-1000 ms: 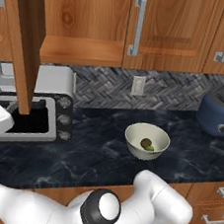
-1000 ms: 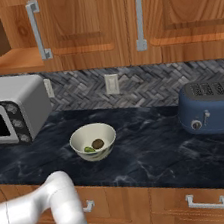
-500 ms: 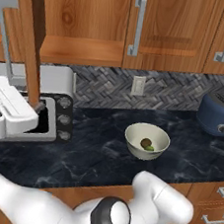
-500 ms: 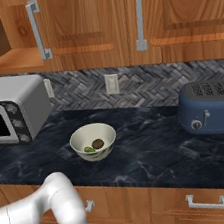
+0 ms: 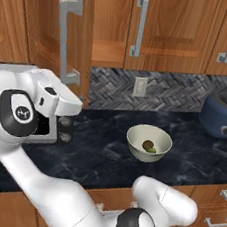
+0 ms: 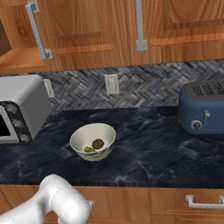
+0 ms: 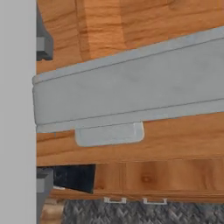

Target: Open the cabinet. Pick the mango and kiwi from the cabinet and place them into the bowl. Then close the cabinet.

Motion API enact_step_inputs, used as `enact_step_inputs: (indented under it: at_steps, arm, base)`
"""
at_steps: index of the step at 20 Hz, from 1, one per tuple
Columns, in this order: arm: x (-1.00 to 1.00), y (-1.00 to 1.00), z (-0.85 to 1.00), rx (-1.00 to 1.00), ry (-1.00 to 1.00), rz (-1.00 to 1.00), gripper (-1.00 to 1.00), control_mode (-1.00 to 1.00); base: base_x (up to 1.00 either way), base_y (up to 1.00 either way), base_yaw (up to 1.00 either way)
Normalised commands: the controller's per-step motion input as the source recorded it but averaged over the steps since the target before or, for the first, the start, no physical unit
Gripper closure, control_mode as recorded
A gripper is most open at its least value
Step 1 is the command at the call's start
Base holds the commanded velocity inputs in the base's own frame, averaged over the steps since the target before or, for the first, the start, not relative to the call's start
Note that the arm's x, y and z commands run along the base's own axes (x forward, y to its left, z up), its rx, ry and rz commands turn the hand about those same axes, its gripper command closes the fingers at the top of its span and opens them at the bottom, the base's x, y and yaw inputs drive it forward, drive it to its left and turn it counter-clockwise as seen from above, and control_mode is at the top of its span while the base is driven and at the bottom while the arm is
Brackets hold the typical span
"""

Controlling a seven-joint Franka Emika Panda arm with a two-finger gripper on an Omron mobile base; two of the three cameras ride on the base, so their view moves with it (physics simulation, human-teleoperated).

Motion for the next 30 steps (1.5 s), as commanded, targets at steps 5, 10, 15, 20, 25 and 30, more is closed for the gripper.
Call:
enact_step_inputs:
  at_steps: [5, 10, 15, 20, 25, 30]
  arm:
    - [1.00, -0.92, -0.20, 0.10, 0.10, 0.00, -1.00, -1.00]
    - [0.51, -0.43, -0.06, 0.01, 0.03, 0.08, -1.00, -1.00]
    - [0.48, -0.32, -0.17, -0.03, -0.08, 0.15, -1.00, -1.00]
    - [0.27, -0.47, 0.12, -0.02, -0.28, 0.04, -1.00, -1.00]
    - [0.06, -0.66, 0.18, -0.03, -0.28, -0.05, -1.00, -1.00]
    - [0.55, -0.64, 0.39, 0.00, -0.03, -0.26, -1.00, -1.00]
  base:
    - [0.00, 0.00, 0.00]
    - [0.00, 0.00, 0.00]
    - [0.00, 0.00, 0.00]
    - [0.00, 0.00, 0.00]
    - [0.00, 0.00, 0.00]
    - [0.00, 0.00, 0.00]
